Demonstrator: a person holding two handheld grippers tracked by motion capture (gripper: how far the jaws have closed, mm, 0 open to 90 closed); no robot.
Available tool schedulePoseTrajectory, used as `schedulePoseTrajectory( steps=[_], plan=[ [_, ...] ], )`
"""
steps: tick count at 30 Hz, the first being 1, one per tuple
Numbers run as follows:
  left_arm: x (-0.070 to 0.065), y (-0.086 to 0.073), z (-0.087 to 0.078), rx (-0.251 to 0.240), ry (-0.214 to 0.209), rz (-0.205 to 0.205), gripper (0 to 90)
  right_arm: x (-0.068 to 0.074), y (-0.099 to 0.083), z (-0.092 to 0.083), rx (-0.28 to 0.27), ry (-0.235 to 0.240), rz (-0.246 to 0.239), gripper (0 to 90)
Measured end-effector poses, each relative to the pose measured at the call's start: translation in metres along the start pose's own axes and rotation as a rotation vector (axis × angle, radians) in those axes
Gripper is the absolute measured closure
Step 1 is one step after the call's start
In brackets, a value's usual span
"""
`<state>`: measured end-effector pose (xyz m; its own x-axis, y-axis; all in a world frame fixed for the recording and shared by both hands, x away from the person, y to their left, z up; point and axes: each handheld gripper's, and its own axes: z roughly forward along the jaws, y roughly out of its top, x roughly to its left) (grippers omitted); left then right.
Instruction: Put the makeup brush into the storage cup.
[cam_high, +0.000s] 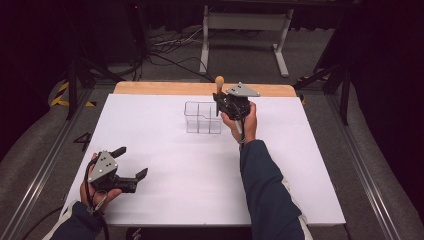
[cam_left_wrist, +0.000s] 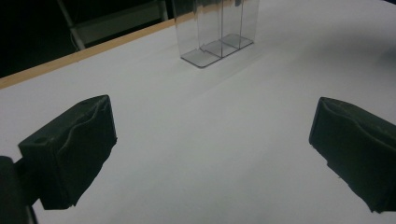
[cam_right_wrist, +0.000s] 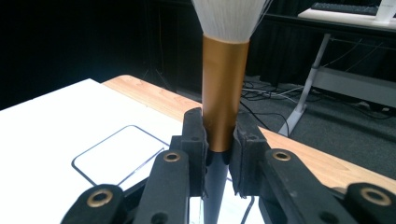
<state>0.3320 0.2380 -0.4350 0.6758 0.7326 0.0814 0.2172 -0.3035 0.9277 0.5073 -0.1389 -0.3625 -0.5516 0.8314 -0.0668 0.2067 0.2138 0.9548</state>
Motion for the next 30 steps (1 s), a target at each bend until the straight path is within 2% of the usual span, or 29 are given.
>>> schedulePoseTrajectory(
  steps=[7, 30],
  plan=[
    [0.000, 0.000, -0.001, -0.011, 0.008, -0.006, 1.5, 0.000, -0.004, 0.001, 0.007, 0.003, 0.001, 78.1],
    [0.000, 0.000, 0.000, -0.001, 0.014, 0.001, 2.0, 0.002, -0.017, 0.003, 0.038, 0.013, 0.011, 77.9]
  ],
)
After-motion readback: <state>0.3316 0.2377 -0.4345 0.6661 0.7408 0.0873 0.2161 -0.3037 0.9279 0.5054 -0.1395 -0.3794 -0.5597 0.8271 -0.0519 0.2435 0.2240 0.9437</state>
